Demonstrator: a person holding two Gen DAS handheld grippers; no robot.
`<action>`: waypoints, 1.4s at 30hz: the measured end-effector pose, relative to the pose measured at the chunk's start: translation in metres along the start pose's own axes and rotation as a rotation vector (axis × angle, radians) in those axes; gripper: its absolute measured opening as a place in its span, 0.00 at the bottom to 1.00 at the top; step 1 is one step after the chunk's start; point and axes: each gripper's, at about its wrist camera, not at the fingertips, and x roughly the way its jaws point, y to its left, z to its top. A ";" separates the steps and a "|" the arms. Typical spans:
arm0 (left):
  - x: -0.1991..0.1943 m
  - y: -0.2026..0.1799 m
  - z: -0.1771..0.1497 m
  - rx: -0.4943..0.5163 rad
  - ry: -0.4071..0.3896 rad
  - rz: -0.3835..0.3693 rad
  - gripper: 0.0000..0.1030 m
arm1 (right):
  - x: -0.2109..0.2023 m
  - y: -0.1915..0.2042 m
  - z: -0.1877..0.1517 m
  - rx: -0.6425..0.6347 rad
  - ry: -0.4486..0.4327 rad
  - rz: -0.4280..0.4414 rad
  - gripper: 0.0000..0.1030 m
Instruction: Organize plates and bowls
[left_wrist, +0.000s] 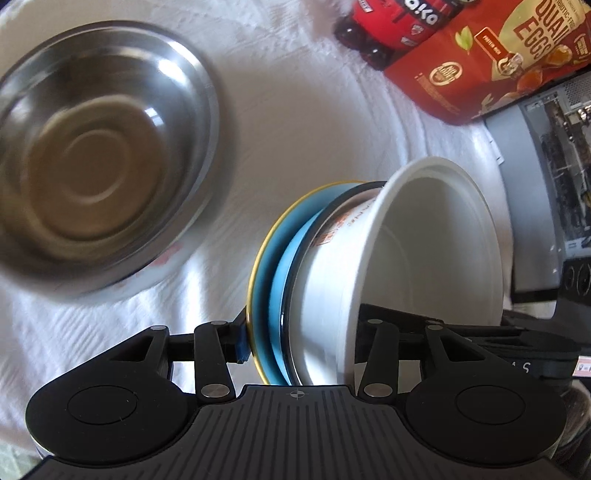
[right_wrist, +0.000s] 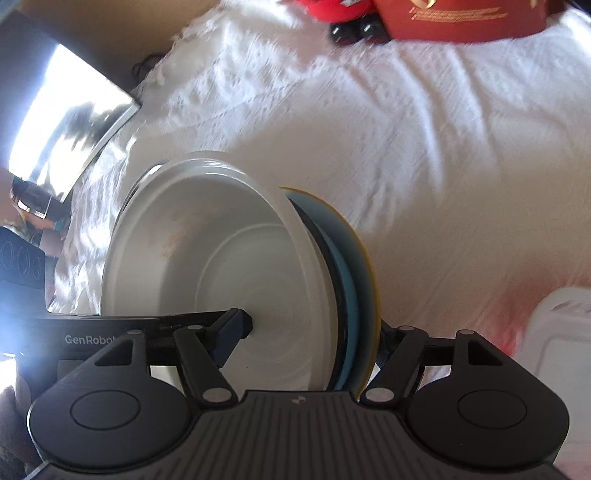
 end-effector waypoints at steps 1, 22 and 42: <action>-0.003 0.003 -0.003 0.000 0.000 0.008 0.47 | 0.003 0.003 -0.002 -0.006 0.016 0.012 0.69; -0.006 0.003 -0.007 0.034 -0.030 0.044 0.47 | 0.008 0.024 -0.003 -0.107 0.011 -0.089 0.66; -0.015 0.005 -0.011 0.040 -0.015 0.037 0.46 | 0.007 0.027 -0.009 -0.078 -0.020 -0.082 0.60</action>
